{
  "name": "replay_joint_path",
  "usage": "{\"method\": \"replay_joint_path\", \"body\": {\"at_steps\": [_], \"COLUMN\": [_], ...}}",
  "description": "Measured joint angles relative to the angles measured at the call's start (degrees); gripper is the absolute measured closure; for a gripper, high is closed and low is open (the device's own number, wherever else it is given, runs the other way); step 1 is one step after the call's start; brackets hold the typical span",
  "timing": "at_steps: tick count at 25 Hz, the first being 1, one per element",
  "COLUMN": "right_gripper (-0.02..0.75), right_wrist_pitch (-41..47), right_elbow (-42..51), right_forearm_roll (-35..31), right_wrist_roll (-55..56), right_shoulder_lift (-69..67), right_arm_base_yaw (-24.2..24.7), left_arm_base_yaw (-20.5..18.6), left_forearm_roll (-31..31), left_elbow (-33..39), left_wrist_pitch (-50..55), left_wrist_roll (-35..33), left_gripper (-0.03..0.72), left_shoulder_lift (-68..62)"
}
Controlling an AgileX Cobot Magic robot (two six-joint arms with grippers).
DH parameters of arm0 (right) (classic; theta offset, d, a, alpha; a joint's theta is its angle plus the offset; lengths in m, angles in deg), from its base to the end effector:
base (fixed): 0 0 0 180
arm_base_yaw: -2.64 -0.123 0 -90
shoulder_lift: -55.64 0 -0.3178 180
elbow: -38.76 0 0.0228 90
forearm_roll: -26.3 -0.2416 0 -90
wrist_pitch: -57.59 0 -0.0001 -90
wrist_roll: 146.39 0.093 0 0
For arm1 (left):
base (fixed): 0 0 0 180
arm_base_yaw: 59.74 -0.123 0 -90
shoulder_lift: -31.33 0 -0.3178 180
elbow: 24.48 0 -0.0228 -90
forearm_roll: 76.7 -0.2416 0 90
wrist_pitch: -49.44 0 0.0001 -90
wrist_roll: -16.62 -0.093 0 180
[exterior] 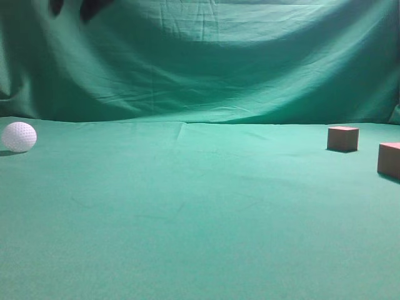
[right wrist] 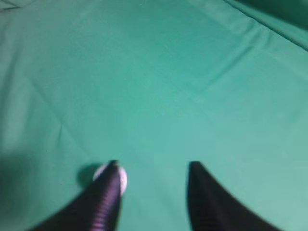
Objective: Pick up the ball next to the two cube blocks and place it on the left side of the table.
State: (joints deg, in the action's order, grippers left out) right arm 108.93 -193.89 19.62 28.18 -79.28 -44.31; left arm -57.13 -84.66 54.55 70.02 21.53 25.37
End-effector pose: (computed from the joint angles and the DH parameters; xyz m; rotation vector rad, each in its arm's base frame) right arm 0.3542 0.3916 0.3394 -1.0140 2.1529 0.4975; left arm 0.0123 0.0040 0.1751 0.0487 1.8386 0.0440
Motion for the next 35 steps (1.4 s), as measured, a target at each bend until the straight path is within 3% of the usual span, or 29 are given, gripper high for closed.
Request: {"method": "replay_joint_path", "body": {"at_steps": [2,5,11,18,22,29,35], "right_gripper": [0.652,0.738,0.738,0.738,0.738,0.738,0.738], "right_wrist_pitch": [8.6,18.5,20.9,21.2,16.7,-3.7,-6.4], "right_elbow": [-0.3,-0.4,4.0,21.7,37.9,66.8,80.2], "right_forearm_roll": [0.0,0.1,1.6,2.8,2.7,-0.1,-2.3], "right_wrist_roll": [0.0,0.0,0.9,1.0,1.1,1.2,1.4], "right_shoulder_lift": [4.2,9.4,21.5,39.5,49.6,69.1,83.2], "right_arm_base_yaw": [0.9,2.4,4.0,4.0,4.0,4.0,4.0], "left_arm_base_yaw": [0.0,0.0,0.0,0.0,0.0,0.0,0.0], "left_forearm_roll": [0.0,0.0,0.0,0.0,0.0,0.0,0.0], "left_elbow": [0.0,0.0,0.0,0.0,0.0,0.0,0.0], "left_wrist_pitch": [0.0,0.0,0.0,0.0,0.0,0.0,0.0], "left_wrist_roll": [0.0,0.0,0.0,0.0,0.0,0.0,0.0], "left_gripper": [0.688,0.688,0.688,0.688,0.688,0.688,0.688], "left_shoulder_lift": [0.0,0.0,0.0,0.0,0.0,0.0,0.0]}}
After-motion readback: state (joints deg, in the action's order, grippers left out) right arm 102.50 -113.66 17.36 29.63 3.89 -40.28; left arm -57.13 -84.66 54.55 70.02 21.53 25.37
